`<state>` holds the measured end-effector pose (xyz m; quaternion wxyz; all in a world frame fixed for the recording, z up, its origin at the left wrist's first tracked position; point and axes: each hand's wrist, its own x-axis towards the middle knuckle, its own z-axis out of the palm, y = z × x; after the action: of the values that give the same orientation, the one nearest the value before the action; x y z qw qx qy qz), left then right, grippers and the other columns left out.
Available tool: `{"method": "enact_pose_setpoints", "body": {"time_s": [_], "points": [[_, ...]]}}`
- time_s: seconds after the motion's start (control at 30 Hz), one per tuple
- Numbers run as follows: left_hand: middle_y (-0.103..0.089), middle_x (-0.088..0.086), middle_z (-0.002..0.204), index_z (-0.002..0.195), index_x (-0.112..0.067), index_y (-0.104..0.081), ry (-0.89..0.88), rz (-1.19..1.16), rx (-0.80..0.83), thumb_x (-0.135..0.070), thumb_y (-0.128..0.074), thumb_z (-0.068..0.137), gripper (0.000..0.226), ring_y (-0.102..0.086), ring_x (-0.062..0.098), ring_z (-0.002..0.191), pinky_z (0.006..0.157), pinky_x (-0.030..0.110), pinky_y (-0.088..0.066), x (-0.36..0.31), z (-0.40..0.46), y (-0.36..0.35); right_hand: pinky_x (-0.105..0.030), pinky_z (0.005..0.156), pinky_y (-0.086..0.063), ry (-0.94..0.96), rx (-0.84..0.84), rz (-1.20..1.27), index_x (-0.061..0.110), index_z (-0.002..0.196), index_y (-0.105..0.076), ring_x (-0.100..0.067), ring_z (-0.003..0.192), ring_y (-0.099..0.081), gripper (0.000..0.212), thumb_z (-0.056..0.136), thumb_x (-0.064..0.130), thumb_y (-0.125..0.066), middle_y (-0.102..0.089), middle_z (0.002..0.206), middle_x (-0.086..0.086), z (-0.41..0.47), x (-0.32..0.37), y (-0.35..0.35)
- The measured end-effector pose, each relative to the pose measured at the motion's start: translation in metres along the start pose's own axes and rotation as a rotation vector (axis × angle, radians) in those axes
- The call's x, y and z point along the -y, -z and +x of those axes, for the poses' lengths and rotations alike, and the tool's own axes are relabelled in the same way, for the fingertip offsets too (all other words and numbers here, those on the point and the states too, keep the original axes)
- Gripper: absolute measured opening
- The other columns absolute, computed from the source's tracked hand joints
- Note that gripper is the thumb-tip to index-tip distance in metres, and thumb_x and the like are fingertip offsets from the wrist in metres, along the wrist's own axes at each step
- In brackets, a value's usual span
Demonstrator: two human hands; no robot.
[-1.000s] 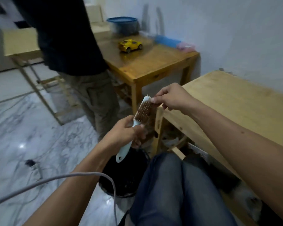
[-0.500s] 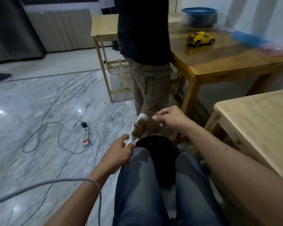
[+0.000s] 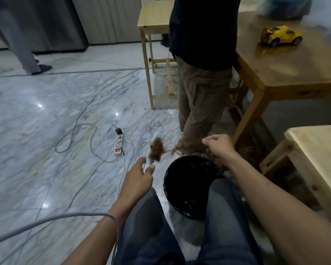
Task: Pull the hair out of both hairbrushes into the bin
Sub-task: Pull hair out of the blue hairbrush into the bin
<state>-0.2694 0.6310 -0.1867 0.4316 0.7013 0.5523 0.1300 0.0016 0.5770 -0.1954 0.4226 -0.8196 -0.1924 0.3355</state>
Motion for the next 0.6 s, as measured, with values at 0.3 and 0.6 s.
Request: {"method": "enact_pose_setpoints", "body": {"time_s": [0.3,0.6], "points": [[-0.061,0.017,0.138,0.141,-0.014,-0.049,-0.062,0.014,0.017,-0.032,-0.051,0.103,0.041,-0.058,0.031,0.124,0.087,0.033,-0.037,-0.017,-0.001,-0.039,-0.018,0.043,-0.040,0.362,0.411,0.019,0.019,0.149,-0.054,-0.004,0.054,-0.057,0.057,0.095,0.016,-0.072,-0.069,0.121,0.003,-0.016,-0.007,-0.022],[-0.048,0.011,0.154,0.148,-0.016,-0.044,0.012,-0.046,-0.043,-0.033,-0.052,0.101,0.051,-0.048,0.031,0.138,0.110,0.047,-0.042,-0.013,0.011,-0.045,-0.013,0.055,-0.042,0.341,0.047,-0.201,0.023,0.089,-0.083,0.003,0.052,-0.059,0.009,0.092,0.030,-0.078,-0.067,0.059,0.016,-0.025,-0.029,0.010]]}}
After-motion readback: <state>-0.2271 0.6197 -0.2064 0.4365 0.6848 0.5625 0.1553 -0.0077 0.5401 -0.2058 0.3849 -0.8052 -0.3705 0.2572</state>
